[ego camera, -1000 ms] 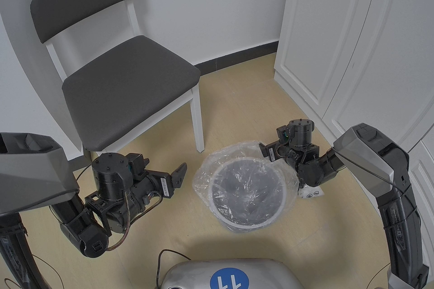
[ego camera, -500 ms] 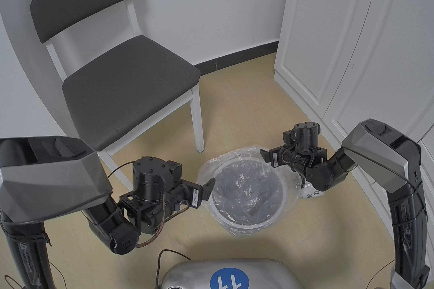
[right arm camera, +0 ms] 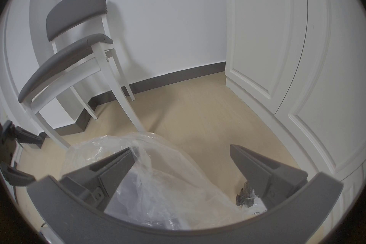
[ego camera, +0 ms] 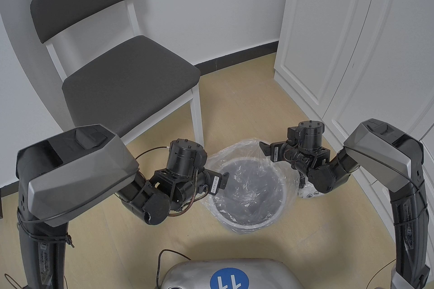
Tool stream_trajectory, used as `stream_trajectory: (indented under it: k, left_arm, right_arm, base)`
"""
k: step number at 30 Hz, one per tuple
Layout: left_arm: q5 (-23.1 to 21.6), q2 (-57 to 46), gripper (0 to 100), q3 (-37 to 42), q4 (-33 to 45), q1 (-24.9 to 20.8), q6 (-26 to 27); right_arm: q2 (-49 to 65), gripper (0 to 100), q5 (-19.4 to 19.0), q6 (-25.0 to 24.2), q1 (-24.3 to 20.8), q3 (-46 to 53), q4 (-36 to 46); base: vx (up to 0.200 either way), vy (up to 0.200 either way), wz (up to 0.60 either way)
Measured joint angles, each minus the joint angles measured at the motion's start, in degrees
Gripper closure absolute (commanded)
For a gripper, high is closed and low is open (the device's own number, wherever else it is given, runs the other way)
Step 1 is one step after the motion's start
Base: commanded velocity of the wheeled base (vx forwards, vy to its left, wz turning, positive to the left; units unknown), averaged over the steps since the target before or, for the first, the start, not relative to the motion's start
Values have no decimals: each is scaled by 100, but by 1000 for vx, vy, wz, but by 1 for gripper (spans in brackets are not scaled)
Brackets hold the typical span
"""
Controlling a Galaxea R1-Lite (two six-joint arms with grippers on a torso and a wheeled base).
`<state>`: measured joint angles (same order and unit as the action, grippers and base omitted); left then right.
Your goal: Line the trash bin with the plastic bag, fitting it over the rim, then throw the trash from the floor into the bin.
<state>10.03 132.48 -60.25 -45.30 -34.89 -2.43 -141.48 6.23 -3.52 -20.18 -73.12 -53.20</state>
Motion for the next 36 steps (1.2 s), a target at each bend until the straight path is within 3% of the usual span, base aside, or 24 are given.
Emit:
stream_trajectory:
  k: [11,25,36]
  left_arm:
    - [99,683,0,-1224,857,501,9]
    - [446,1168,0,-1803,934,819,180]
    - [745,1551,0,-2319,1041,964,445]
  right_arm:
    - [-218,0,-46,-350,23,-267,-250]
    - [-837,0,-54,-573,72,-841,-592]
    - [-1287,0,-240,-584,216,-1560,-258]
  base:
    - [0,0,0]
    - [0,0,0]
    - [0,0,0]
